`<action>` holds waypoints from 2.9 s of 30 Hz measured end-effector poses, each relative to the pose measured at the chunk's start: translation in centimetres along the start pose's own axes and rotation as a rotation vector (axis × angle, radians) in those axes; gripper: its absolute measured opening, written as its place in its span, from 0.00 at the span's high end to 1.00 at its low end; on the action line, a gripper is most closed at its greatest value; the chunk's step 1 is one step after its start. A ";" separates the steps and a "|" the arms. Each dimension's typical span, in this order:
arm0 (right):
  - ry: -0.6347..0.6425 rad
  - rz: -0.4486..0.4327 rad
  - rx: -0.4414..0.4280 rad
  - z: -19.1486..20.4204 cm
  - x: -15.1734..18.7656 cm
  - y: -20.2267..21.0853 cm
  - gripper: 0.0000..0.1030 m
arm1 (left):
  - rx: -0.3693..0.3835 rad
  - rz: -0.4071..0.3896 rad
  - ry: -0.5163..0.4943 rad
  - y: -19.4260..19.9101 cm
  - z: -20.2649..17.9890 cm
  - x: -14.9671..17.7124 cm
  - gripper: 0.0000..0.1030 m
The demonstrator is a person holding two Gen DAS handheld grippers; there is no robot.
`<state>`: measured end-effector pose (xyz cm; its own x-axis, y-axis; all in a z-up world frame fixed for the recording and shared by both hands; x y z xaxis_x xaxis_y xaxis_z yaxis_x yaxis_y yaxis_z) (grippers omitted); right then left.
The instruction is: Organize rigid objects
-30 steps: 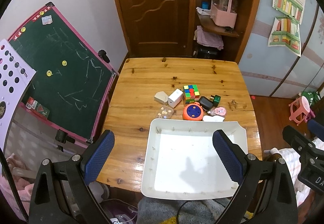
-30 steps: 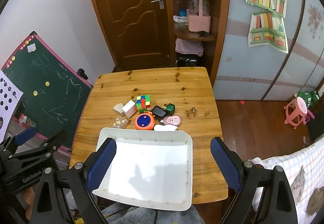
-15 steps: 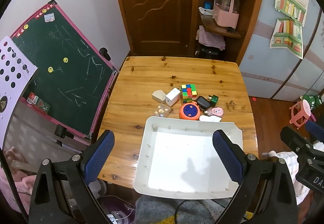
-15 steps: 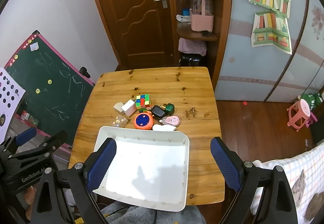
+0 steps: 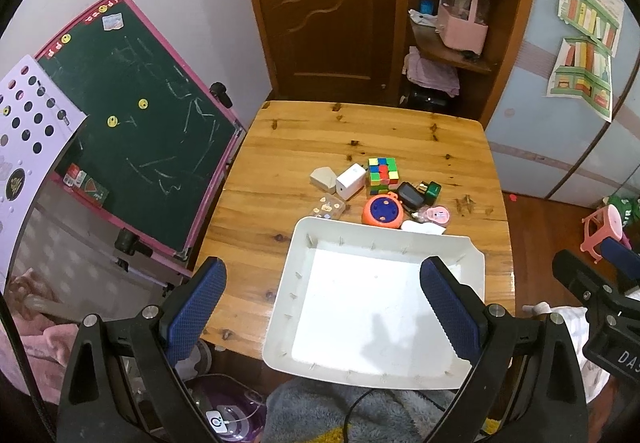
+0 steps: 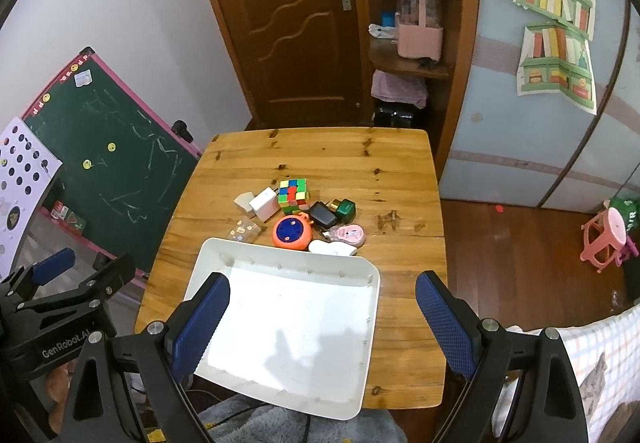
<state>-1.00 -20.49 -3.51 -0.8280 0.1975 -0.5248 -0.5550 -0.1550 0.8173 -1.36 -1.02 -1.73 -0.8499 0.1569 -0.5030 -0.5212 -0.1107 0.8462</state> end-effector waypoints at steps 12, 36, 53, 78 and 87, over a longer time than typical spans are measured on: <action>-0.023 0.022 0.032 1.3 0.2 -1.3 0.08 | 0.046 0.020 -0.040 -2.1 1.1 -0.9 0.05; -0.097 0.024 0.139 4.4 0.1 -2.2 0.08 | 0.155 0.012 -0.146 -4.2 2.9 -2.4 0.05; -0.090 0.037 0.144 4.9 0.4 -2.4 0.08 | 0.181 0.035 -0.165 -4.8 2.4 -2.1 0.05; -0.192 0.117 0.195 -1.7 1.9 -6.3 0.08 | 0.174 0.058 -0.124 -7.9 3.9 -2.4 0.05; -0.213 0.236 0.179 -5.7 6.5 -10.9 0.08 | 0.161 0.108 -0.108 -10.7 4.5 -1.8 0.05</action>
<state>-0.82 -22.98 -17.20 -0.8860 0.3768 -0.2704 -0.3118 -0.0524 0.9487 6.03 4.29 -9.07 -0.8825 0.2578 -0.3935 -0.4012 0.0241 0.9157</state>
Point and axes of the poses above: each gripper's, at about its wrist camera, not at the fingertips, and y roughly against the way its jaws point, z to its left, x to its underside, the point moved 1 cm from there along -y, roughly the way its jaws point, and after that the axes turned 12 degrees about -y, right-handed, at the moved point
